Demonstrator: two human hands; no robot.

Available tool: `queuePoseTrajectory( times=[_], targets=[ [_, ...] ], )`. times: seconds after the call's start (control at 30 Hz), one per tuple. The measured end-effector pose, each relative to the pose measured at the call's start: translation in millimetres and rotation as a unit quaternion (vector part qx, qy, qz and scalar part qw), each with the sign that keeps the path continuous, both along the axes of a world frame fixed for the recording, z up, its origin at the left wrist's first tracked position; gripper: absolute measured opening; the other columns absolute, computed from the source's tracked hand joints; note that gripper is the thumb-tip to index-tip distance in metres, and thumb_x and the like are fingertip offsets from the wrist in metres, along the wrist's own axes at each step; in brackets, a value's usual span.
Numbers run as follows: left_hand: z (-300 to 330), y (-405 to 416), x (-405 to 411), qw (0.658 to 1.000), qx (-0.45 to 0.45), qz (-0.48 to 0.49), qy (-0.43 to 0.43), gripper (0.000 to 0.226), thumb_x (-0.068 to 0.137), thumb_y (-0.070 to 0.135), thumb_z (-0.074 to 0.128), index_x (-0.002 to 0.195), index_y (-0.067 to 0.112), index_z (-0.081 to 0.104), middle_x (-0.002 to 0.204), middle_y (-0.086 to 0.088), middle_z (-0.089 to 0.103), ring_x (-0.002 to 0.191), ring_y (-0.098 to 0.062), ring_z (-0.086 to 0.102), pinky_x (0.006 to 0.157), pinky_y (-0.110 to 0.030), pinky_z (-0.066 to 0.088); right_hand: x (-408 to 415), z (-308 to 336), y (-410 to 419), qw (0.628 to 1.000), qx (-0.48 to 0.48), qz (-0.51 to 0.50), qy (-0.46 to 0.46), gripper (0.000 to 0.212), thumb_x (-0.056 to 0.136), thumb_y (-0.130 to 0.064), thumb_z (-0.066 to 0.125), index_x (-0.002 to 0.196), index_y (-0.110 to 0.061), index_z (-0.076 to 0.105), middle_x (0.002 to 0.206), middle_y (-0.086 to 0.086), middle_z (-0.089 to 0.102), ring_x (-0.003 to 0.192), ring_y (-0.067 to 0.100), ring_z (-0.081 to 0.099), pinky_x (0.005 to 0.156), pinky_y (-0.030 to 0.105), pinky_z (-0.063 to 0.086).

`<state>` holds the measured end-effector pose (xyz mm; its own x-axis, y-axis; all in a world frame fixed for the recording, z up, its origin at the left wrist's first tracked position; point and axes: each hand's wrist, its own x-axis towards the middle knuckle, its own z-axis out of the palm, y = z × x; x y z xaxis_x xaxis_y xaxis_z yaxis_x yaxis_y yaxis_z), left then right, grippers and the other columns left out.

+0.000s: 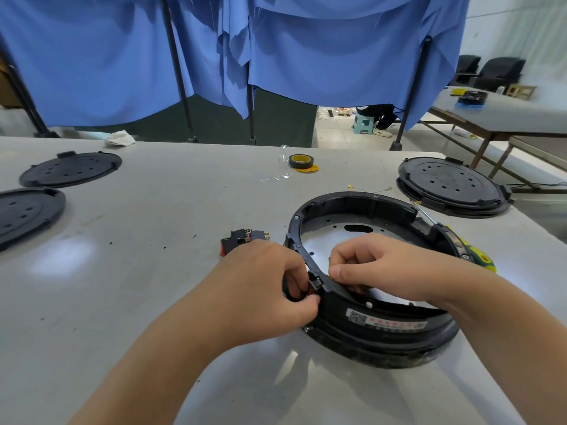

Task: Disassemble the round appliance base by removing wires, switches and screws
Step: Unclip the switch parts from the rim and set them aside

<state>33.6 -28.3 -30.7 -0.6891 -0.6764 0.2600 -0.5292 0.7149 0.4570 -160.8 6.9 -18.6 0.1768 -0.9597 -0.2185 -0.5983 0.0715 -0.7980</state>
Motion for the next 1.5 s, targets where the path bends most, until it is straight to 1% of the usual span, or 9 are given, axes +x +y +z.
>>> queuePoseTrajectory(
  times=[0.2, 0.3, 0.47, 0.6, 0.77, 0.93, 1.1, 1.4, 1.5],
  targets=[
    [-3.6, -0.1, -4.1, 1.0, -0.011, -0.009, 0.019, 0.021, 0.067, 0.036, 0.062, 0.061, 0.017, 0.054, 0.059, 0.006, 0.061, 0.061, -0.011, 0.057, 0.05, -0.016, 0.039, 5.1, 2.9, -2.5, 0.999, 0.028, -0.04, 0.001, 0.023, 0.09, -0.01, 0.051, 0.069, -0.008, 0.056, 0.051, -0.009, 0.05, 0.051, 0.008, 0.045, 0.051, 0.012, 0.037],
    [-5.6, 0.1, -5.8, 0.999, -0.026, 0.002, 0.025, 0.023, 0.064, 0.039, 0.059, 0.059, 0.017, 0.05, 0.058, 0.005, 0.059, 0.06, -0.012, 0.055, 0.051, -0.024, 0.042, 9.4, 1.4, -5.5, 0.996, 0.016, -0.078, 0.027, 0.04, 0.093, -0.02, 0.048, 0.053, -0.015, 0.052, 0.045, -0.01, 0.049, 0.044, 0.006, 0.043, 0.044, 0.01, 0.034],
    [-8.9, 0.3, -7.3, 0.999, -0.021, 0.006, 0.042, 0.024, 0.062, 0.035, 0.058, 0.057, 0.016, 0.046, 0.054, 0.003, 0.054, 0.057, -0.014, 0.052, 0.052, -0.032, 0.044, 18.4, -5.3, -13.2, 0.983, -0.045, -0.12, 0.131, 0.041, 0.092, -0.036, 0.043, 0.056, -0.018, 0.045, 0.05, -0.003, 0.046, 0.052, 0.018, 0.04, 0.059, 0.031, 0.034],
    [-10.7, 0.6, -8.6, 0.998, -0.032, 0.004, 0.045, 0.024, 0.061, 0.034, 0.058, 0.055, 0.016, 0.043, 0.053, 0.002, 0.051, 0.057, -0.015, 0.05, 0.05, -0.027, 0.039, 29.4, -5.2, -14.5, 0.973, -0.072, -0.129, 0.18, 0.047, 0.096, -0.042, 0.033, 0.062, -0.013, 0.048, 0.062, 0.01, 0.054, 0.057, 0.021, 0.048, 0.06, 0.036, 0.042],
    [-12.4, -0.1, -9.5, 0.998, -0.048, -0.007, 0.038, 0.027, 0.064, 0.034, 0.059, 0.055, 0.017, 0.04, 0.051, 0.003, 0.047, 0.055, -0.015, 0.047, 0.048, -0.023, 0.03, 36.5, -7.6, -12.3, 0.973, -0.075, -0.146, 0.163, 0.043, 0.101, -0.032, 0.025, 0.061, -0.019, 0.035, 0.064, 0.002, 0.047, 0.067, 0.024, 0.05, 0.061, 0.032, 0.041],
    [-12.7, -1.7, -9.3, 0.999, -0.033, -0.011, 0.042, 0.026, 0.065, 0.034, 0.059, 0.054, 0.02, 0.039, 0.049, 0.005, 0.045, 0.052, -0.012, 0.045, 0.049, -0.019, 0.026, 36.5, -6.9, -9.4, 0.956, -0.096, -0.121, 0.251, 0.058, 0.099, -0.048, 0.026, 0.05, -0.017, 0.032, 0.044, -0.001, 0.036, 0.043, 0.016, 0.037, 0.047, 0.03, 0.027],
    [-13.1, -1.6, -9.2, 0.999, -0.02, -0.011, 0.049, 0.024, 0.064, 0.033, 0.059, 0.055, 0.02, 0.041, 0.049, 0.006, 0.047, 0.053, -0.012, 0.049, 0.05, -0.02, 0.03, 37.6, -6.7, -8.1, 0.962, -0.079, -0.121, 0.231, 0.047, 0.102, -0.035, 0.025, 0.056, -0.027, 0.021, 0.054, 0.001, 0.036, 0.05, 0.018, 0.037, 0.051, 0.032, 0.032],
    [-13.7, -1.4, -9.1, 0.998, -0.024, -0.006, 0.05, 0.023, 0.063, 0.034, 0.058, 0.054, 0.02, 0.042, 0.049, 0.007, 0.049, 0.053, -0.01, 0.05, 0.05, -0.019, 0.032, 32.2, -8.2, -11.5, 0.968, -0.052, -0.08, 0.232, 0.061, 0.098, -0.054, 0.022, 0.049, -0.018, 0.029, 0.033, -0.004, 0.033, 0.033, 0.008, 0.033, 0.047, 0.03, 0.025],
    [-13.3, -1.7, -9.0, 0.998, -0.028, -0.008, 0.048, 0.023, 0.063, 0.034, 0.058, 0.054, 0.021, 0.041, 0.049, 0.007, 0.048, 0.053, -0.011, 0.05, 0.05, -0.02, 0.032, 32.0, -8.4, -12.7, 0.969, -0.044, -0.081, 0.227, 0.061, 0.097, -0.055, 0.021, 0.05, -0.018, 0.03, 0.037, -0.005, 0.03, 0.033, 0.007, 0.03, 0.046, 0.029, 0.026]
  ],
)
